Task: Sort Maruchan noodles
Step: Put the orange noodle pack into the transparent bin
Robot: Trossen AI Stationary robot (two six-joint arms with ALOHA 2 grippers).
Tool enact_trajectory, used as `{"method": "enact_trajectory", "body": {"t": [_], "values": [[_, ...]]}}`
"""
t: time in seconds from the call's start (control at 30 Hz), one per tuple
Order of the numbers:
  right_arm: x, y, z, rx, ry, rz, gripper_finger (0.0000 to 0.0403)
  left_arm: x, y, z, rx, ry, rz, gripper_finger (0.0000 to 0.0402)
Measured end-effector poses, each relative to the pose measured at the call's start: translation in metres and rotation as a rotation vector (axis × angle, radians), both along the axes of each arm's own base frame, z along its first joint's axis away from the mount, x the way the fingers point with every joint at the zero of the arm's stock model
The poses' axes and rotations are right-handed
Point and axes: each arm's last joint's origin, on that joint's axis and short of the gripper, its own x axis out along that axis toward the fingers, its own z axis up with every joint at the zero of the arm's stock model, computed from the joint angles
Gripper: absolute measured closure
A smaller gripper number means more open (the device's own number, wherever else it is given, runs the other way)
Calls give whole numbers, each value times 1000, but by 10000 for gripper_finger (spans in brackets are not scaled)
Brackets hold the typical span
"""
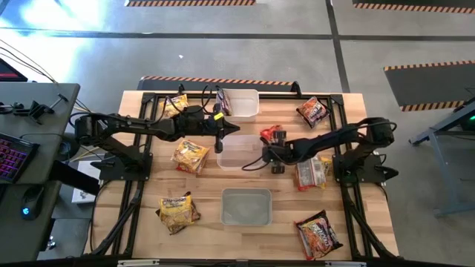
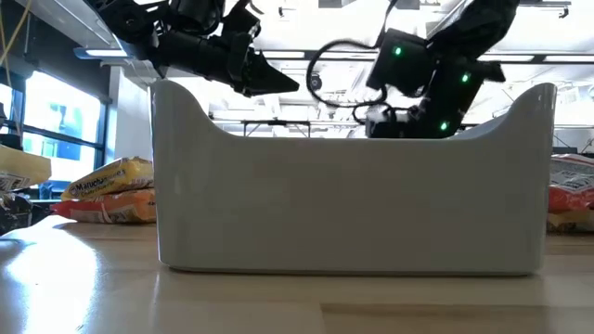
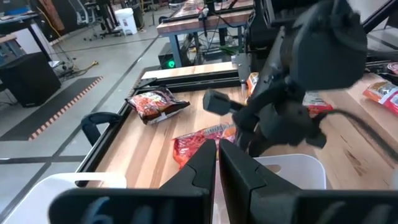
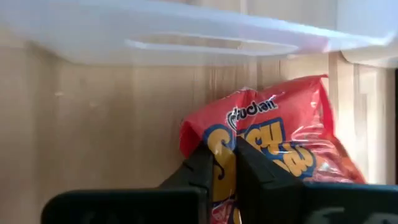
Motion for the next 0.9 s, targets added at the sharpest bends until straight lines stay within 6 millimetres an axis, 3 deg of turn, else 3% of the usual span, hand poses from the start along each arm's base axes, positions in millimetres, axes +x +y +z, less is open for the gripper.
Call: {"method": "enact_trajectory", "body": {"t": [0.5,0.63,0.9], "values": [[-39,0,82,56,-274,-71,402,1,-3,0,69,11,-83,382],[-47,0,98,59,-356,-66,402,3,-11,0,142,14,-131,356],[-45,4,118,132,-518,58,402,20,-22,11,159,40,-183,266]]}}
